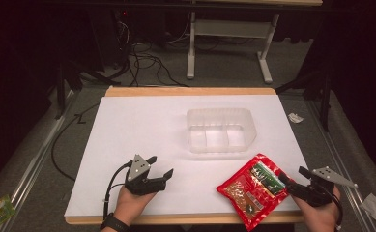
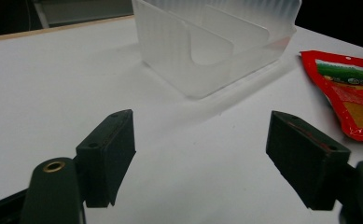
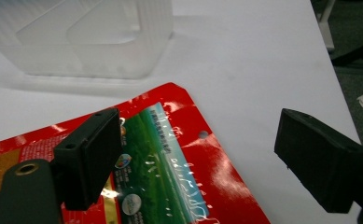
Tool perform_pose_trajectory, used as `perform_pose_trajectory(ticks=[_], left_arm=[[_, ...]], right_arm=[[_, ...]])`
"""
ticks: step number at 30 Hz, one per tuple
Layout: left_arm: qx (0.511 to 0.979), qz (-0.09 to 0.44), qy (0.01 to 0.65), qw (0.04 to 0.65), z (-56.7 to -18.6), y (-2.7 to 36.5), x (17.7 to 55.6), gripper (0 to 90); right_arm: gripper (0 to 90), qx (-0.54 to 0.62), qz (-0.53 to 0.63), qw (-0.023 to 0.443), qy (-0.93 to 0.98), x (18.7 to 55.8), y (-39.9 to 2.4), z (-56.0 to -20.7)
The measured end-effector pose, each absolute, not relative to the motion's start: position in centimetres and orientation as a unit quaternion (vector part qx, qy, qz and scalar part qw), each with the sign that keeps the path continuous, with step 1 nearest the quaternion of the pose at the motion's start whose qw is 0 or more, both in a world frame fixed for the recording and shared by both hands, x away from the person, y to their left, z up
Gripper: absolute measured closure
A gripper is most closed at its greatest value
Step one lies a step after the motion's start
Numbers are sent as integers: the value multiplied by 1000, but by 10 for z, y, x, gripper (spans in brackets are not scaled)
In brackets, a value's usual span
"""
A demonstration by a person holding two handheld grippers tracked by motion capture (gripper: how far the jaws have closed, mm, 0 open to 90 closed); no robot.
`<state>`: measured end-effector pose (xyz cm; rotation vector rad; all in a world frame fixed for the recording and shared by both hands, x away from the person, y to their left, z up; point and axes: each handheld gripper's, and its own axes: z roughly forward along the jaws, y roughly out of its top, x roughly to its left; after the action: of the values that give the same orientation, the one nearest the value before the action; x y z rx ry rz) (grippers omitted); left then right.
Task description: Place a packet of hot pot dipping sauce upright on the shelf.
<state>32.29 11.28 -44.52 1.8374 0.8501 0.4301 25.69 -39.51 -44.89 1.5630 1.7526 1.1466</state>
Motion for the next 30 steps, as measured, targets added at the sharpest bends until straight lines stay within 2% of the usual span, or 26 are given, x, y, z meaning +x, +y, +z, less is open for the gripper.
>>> perform_pose_trajectory(ticks=[5,10,20,22,23,25,30], left_arm=[[762,181,355,510,-446,109,325,160],[764,186,359,504,-447,109,327,131],[759,195,359,507,-446,109,325,119],[759,192,360,508,-445,110,325,119],[758,192,360,508,-445,110,325,119],[757,192,360,510,-446,109,326,119],[762,186,357,506,-447,108,326,119]], right_arm=[[145,598,418,252,635,255,-407,-457],[146,620,417,215,629,258,-414,-469],[160,626,416,183,633,260,-415,-480],[187,624,420,176,635,259,-415,-480],[245,618,431,162,637,258,-415,-481],[275,616,439,150,636,257,-414,-481],[329,601,451,152,642,255,-410,-477]])
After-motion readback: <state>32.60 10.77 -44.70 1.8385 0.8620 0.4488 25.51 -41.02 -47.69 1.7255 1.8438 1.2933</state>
